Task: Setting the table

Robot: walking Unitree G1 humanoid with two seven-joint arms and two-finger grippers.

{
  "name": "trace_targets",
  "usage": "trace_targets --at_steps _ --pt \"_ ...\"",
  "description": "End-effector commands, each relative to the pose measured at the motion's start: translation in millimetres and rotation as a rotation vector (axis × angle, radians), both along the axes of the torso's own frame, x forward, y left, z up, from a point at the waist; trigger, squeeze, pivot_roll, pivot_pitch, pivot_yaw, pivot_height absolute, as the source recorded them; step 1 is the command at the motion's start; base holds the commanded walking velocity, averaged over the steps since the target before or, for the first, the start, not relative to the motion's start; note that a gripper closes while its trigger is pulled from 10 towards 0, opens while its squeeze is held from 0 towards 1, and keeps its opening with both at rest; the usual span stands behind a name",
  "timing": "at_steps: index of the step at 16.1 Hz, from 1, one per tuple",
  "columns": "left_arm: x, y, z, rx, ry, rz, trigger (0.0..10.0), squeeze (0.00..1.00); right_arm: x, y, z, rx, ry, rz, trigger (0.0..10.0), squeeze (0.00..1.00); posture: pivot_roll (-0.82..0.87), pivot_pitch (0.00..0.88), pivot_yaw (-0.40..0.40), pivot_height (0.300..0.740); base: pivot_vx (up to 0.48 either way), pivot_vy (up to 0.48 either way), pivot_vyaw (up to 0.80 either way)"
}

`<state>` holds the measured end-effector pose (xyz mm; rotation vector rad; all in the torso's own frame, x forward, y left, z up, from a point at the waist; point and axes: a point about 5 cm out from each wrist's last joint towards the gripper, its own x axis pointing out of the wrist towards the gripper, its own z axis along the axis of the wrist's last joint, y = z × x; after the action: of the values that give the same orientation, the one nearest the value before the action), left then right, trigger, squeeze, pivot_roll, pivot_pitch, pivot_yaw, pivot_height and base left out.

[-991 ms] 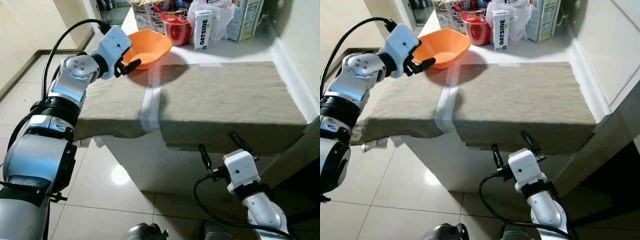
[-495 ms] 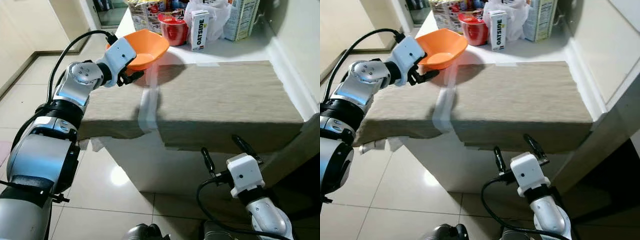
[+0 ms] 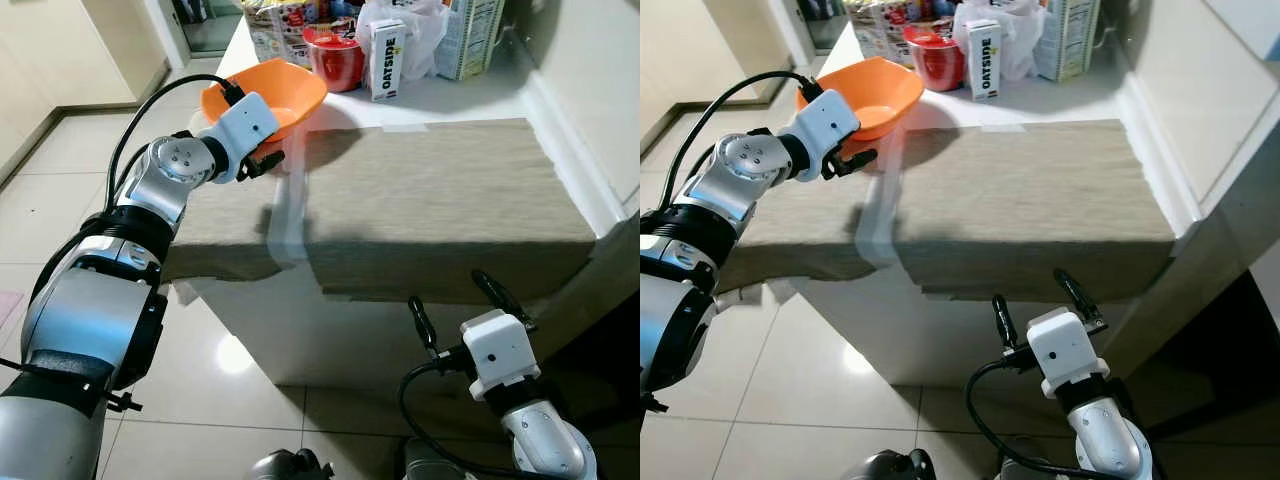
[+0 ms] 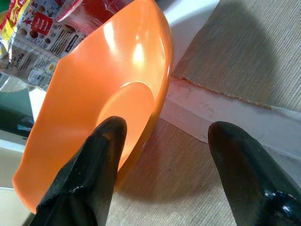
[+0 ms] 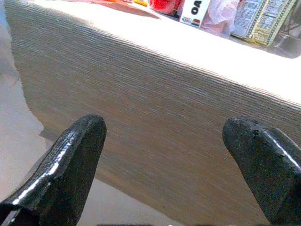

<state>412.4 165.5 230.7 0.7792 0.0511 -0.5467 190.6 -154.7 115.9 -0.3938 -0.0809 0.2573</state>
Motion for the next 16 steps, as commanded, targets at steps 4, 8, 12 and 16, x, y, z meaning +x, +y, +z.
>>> trace_targets --at_steps 4,8,12,16 --pt "-1.3 13.2 -12 0.046 0.039 0.058 0.0 0.00 -0.2 0.3 2 -0.004 0.006 0.006 10.0 0.00 -0.31 0.138 0.155 0.740 0.000 0.000 0.00" --pt "0.2 16.9 -4 0.062 -0.012 0.078 0.0 0.00 0.7 1.2 2 -0.004 0.005 0.010 10.0 0.00 -0.31 0.137 0.155 0.740 0.000 0.000 0.00" --pt "0.4 18.3 2 0.172 -0.128 0.076 0.0 0.00 0.7 1.6 2 -0.004 0.006 0.010 10.0 0.00 -0.31 0.141 0.155 0.740 0.000 0.000 0.00" --pt "-0.9 17.6 1 0.223 -0.154 0.046 0.0 0.00 0.8 1.7 2 -0.005 0.006 0.012 10.0 0.00 -0.31 0.144 0.154 0.740 0.000 0.000 0.00"
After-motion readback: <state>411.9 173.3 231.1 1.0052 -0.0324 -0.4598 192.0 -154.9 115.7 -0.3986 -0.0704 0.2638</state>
